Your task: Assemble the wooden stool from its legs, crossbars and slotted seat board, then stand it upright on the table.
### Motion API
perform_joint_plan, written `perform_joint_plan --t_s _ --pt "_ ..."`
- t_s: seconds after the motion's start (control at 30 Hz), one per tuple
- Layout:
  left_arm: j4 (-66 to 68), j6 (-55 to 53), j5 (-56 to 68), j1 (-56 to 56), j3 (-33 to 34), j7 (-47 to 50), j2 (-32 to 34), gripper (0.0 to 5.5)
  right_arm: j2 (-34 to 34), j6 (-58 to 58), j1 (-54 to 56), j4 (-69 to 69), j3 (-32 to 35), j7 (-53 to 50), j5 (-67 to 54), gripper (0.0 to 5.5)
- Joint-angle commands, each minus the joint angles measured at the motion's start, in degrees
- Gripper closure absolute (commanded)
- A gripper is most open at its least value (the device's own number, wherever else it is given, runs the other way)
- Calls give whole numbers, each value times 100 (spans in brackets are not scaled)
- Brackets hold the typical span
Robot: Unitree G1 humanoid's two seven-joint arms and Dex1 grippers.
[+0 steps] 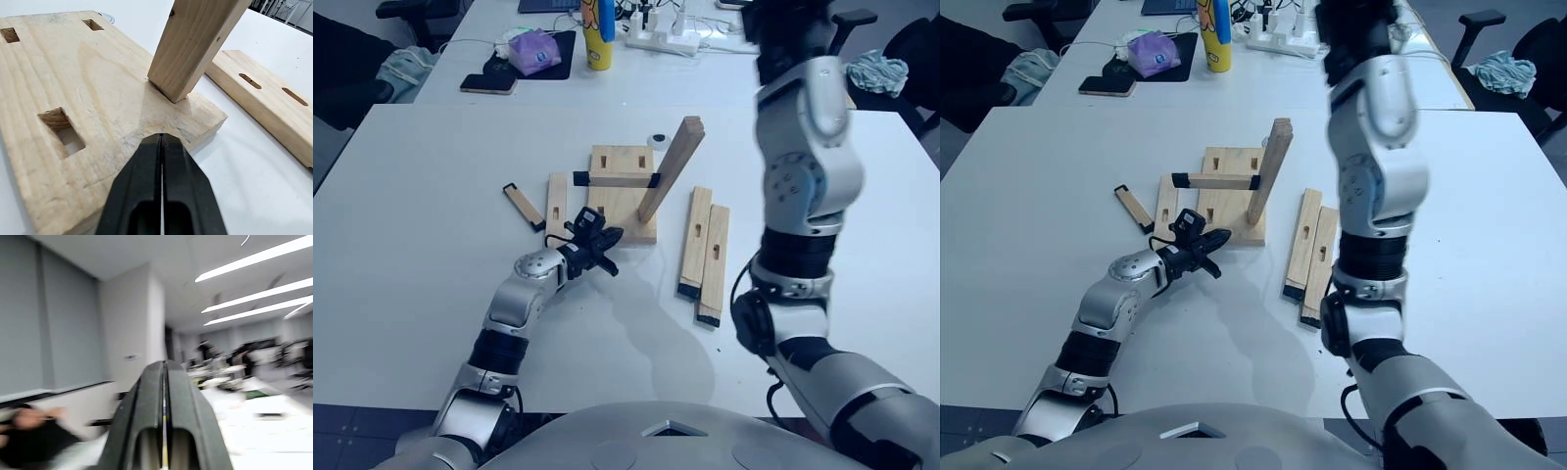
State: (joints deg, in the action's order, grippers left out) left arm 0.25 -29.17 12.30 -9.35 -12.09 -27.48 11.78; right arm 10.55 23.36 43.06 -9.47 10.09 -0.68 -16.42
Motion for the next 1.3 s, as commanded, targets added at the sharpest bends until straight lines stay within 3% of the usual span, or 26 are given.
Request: perform_joint_plan --t_s 0.03,0.2,0.37,0.57,0.87,1.3 --pt "-78 -289 -135 518 68 279 72 550 508 1118 -1739 -218 -47 378 16 549" --pt "-697 -403 -140 670 78 428 99 550 610 2851 -3097 -1167 -278 791 -669 523" --pt "-1047 -556 -114 802 -2 443 107 550 100 4677 -2974 -1645 278 312 -1182 460" --pt "-1178 -669 -124 878 4 474 130 550 -165 5966 -2868 -1976 619 268 -1397 378" --pt "-1105 -730 -137 718 -38 422 126 550 -521 6637 -2880 -2011 740 267 -1196 272" --pt "-1005 -685 -144 772 89 557 57 550 -622 6907 -2878 -1739 722 251 -948 272"
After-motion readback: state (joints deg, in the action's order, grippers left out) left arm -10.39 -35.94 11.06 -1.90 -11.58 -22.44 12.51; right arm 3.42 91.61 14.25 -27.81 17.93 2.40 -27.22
